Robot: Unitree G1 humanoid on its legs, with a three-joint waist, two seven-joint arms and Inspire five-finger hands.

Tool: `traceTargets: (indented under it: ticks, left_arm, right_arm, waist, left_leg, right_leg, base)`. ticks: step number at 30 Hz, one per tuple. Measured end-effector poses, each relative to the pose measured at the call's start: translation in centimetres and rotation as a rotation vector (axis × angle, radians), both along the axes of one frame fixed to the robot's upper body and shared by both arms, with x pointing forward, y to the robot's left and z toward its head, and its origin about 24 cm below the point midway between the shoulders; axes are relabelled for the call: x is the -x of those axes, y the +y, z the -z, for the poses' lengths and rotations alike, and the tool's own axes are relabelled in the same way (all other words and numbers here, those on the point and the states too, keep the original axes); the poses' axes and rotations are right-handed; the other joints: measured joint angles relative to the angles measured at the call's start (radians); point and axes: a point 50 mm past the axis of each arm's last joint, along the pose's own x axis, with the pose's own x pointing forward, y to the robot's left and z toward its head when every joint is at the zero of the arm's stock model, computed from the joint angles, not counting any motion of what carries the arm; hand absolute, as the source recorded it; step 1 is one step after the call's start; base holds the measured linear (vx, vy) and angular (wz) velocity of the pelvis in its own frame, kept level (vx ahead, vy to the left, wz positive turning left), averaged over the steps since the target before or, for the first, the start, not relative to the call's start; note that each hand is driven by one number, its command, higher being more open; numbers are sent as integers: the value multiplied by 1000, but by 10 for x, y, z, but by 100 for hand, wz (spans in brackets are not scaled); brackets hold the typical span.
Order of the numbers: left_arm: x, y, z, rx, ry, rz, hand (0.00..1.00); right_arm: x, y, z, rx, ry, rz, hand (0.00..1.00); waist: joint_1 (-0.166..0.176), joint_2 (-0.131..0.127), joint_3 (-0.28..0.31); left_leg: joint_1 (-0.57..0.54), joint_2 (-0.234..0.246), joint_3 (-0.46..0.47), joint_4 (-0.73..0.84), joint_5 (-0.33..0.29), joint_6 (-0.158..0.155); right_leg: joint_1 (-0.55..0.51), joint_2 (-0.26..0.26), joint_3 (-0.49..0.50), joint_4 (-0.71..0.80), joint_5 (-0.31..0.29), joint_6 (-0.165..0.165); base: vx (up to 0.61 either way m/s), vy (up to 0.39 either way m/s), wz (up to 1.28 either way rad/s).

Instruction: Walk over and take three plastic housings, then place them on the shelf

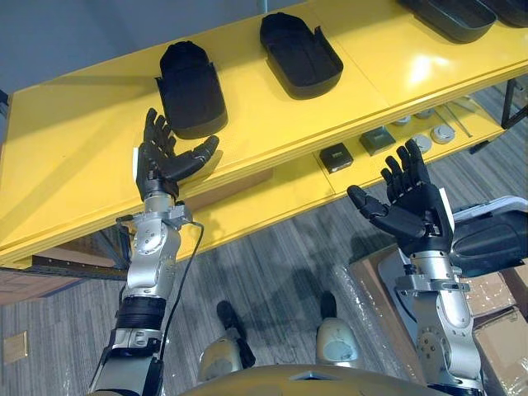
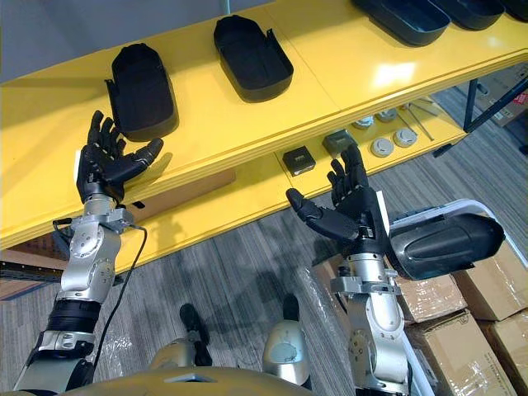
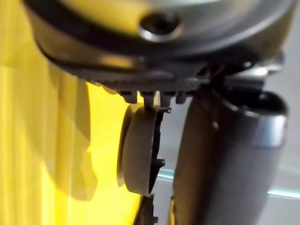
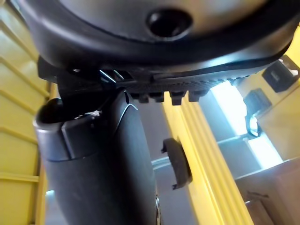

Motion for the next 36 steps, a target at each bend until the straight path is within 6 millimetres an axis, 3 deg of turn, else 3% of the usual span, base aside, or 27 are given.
traceTargets:
  ticks: [13,20,23,25,26,28,30,33,36]
  left_arm:
    - [0,5,3,-7,13,26,100]
    - [4,26,4,-49,48,-209,100]
    - [28,52,1,-71,31,-393,100]
    - [62,62,-16,-64,-74,-472,100]
    - [70,62,-20,-60,-109,-476,100]
    - [93,47,-38,-39,-239,-433,100]
    - [102,29,-47,-37,-316,-342,100]
    - [104,-5,-55,5,-403,-111,100]
    - [101,-39,-54,131,-435,146,100]
  right_arm:
    - [1,0,2,5,9,-17,100]
    - [4,0,5,11,18,-34,100]
    - [7,0,8,14,28,-44,100]
    - [13,0,14,-3,53,-30,100]
    - [15,1,15,-12,59,-23,100]
    - [19,6,20,-55,73,9,100]
    - [15,12,20,-65,77,36,100]
    - [8,21,19,-55,91,108,100]
    - [10,21,22,-52,122,227,100]
  waist:
    - [-2,-4,4]
    - [-1,-5,3]
    - [-2,-7,1]
    - [14,-13,-3]
    - [22,-14,-5]
    - [48,-16,-9]
    - [60,-17,-33]
    - [61,-19,-65]
    - [51,-23,-73]
  left_leg:
    - [16,1,13,0,-2,0]
    - [38,2,10,-4,-6,-2]
    - [51,3,11,-4,-12,-7]
    - [52,7,10,-3,-15,-11]
    - [53,8,9,-1,-15,-11]
    - [71,8,-4,-1,-18,-14]
    - [76,9,-13,-1,-19,-17]
    - [87,11,-6,-4,-37,-24]
    - [125,17,64,-4,-51,-26]
  right_leg:
    - [17,2,11,-21,12,1]
    - [47,3,4,-31,11,-1]
    - [67,5,1,-49,9,-5]
    - [72,8,-4,-57,9,-6]
    - [75,9,-5,-57,12,-1]
    - [107,9,-22,-62,12,-2]
    - [126,10,-35,-75,12,-2]
    - [135,13,-33,-90,7,-8]
    - [118,19,33,-89,9,-6]
  base:
    - [-2,-2,-2]
    - [0,0,0]
    - [0,0,0]
    - [34,-21,3]
    - [56,-22,8]
    - [62,-19,16]
    - [28,-15,16]
    - [-36,-2,-1]
    - [-38,16,-57]
